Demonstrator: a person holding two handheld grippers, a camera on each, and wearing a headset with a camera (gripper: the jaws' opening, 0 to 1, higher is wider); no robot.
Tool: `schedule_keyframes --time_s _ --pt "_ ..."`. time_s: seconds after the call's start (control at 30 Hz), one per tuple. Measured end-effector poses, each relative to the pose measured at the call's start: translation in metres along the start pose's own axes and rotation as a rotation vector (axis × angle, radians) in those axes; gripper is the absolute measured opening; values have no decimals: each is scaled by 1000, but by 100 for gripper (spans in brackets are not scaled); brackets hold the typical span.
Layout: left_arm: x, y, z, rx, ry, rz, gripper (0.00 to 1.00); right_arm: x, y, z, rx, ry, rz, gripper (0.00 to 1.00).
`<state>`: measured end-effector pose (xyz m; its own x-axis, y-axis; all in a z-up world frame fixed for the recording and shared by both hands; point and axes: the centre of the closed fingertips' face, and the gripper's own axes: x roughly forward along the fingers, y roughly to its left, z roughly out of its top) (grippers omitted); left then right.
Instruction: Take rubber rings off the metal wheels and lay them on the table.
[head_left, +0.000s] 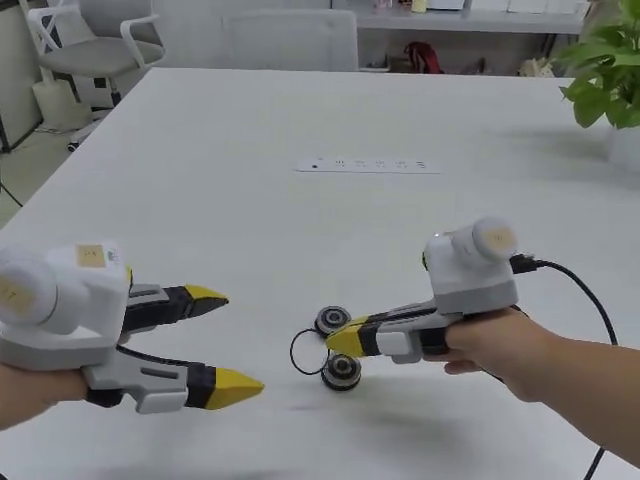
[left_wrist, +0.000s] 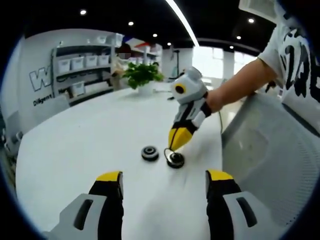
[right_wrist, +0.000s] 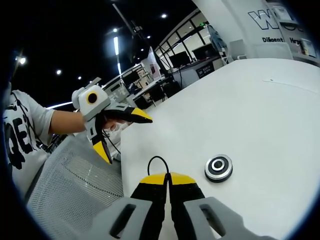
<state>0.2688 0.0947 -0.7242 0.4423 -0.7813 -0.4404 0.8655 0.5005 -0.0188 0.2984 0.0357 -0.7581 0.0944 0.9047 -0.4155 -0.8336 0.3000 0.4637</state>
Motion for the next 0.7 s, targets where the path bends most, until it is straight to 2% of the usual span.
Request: schedule_keyframes --time_s 0.23,0.4,0.7 --pt "-5 3 -3 3 8 11 69 13 3 4 -4 -8 -12 0" --pt "-7 4 -5 0 7 14 69 19 0 6 -13 -15 -46 0" --pt "-8 3 -10 3 17 18 69 25 -7 -2 -25 2 -112 0"
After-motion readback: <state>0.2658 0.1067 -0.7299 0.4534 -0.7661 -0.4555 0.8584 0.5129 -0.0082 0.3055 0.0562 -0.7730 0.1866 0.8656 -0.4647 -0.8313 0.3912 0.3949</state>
